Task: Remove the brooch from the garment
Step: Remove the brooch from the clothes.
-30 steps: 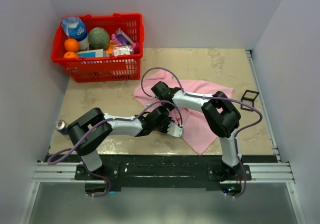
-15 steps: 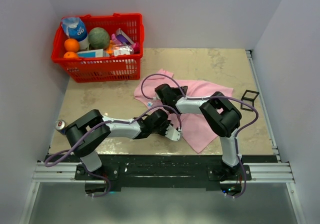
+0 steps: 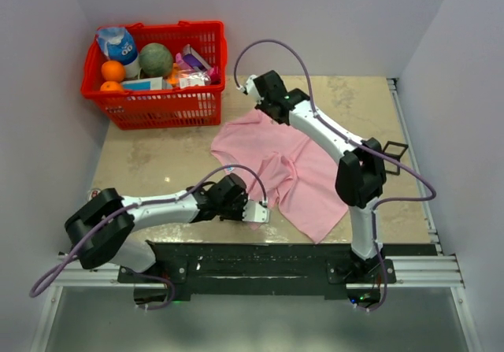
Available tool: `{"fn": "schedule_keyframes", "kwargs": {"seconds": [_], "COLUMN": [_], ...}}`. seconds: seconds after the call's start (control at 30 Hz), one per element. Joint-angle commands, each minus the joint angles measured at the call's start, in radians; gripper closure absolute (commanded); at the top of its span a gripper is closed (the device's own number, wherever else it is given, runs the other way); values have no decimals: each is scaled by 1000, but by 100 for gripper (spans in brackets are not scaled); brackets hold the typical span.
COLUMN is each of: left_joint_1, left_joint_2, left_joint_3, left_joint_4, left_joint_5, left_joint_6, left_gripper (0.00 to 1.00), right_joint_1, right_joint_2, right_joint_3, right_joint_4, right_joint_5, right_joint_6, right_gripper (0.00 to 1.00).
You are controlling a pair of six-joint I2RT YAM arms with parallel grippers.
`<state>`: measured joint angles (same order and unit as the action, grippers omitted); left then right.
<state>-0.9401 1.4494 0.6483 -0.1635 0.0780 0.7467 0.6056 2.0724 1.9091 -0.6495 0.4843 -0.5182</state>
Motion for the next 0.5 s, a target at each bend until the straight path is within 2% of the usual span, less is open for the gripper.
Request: {"fn": "schedule_keyframes", "kwargs": {"seconds": [0.0,0.03,0.1,0.13,0.2,0.27,0.37,0.47], "left_joint_1": [102,131,197,208,222,225,244,390], "left_joint_2": [-86,-95,-156,-185,-259,-282,-241,-231], "left_joint_3": [92,117,174,203,227,275,376,384], "left_joint_4": [-201,-212,-208,-196,-156,-139,-218,-219], "left_joint_5": [162,187,219,220,209,195,233,406], "left_joint_6": [-199,-217,-245,-248,-256,-274,-326,-459], "left_gripper": [89,88,85,84,77,63,63,62], "right_joint_1": [-12,-29,-56,-90,-127,-156,-173,-196], "right_joint_2": [-52,-66,-116,-133,-165,-187,-196,-155], "right_joint_3": [-8,-12,-39,-51,-79,-129,-215,-300], "right_joint_4": [-355,-375,-418,-429,-484,-525,-570,-564], "right_joint_5": [-402,-550,-706,-872,-1068,-1259,-1410,-1504], "right_joint_6": [268,280,305,305,278,244,170,153], "right_gripper": [100,100,100,100,100,100,100,100]}}
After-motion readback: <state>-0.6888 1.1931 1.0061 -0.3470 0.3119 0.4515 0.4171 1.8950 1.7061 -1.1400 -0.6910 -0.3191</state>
